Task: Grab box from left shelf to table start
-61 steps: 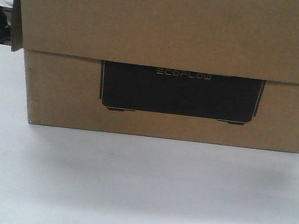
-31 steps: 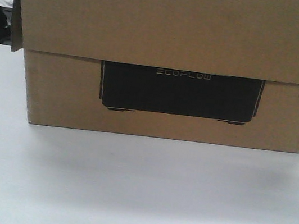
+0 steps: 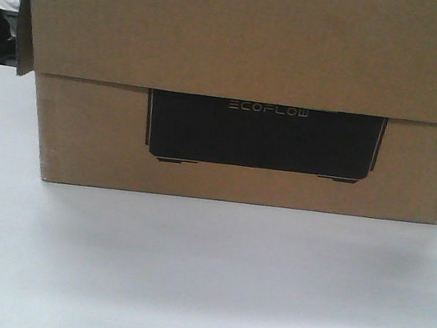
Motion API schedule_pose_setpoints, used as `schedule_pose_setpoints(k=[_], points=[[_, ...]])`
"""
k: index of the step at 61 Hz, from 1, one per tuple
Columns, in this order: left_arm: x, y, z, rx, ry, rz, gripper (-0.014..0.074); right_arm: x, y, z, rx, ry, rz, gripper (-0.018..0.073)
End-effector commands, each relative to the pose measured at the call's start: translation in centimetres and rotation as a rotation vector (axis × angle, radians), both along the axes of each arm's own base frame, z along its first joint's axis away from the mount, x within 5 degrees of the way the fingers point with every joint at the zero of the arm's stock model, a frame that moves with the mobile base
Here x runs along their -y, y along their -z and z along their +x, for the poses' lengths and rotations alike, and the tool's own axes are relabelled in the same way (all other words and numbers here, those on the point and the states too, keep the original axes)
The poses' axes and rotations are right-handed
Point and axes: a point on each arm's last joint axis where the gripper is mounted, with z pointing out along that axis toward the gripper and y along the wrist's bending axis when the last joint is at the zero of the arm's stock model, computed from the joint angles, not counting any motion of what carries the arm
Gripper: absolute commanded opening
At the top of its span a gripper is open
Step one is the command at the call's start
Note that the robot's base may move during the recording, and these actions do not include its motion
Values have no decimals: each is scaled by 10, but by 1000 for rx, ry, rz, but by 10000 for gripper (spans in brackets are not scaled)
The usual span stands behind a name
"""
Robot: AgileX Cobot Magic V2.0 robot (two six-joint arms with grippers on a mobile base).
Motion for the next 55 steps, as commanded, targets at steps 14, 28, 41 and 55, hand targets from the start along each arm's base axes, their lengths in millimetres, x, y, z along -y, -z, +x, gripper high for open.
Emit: schedule_pose_setpoints(k=[14,28,41,55], points=[[-2,55,-13,128,2,14,-67,1,-8,-1,84,8,-7,23],[-4,110,-27,124,2,19,-67,1,-8,-1,84,8,-7,23],[-4,120,-29,66,5,28,-67,1,-8,-1,84,8,-7,23],[-4,120,-29,68,5,28,-67,1,-8,-1,84,8,-7,23]])
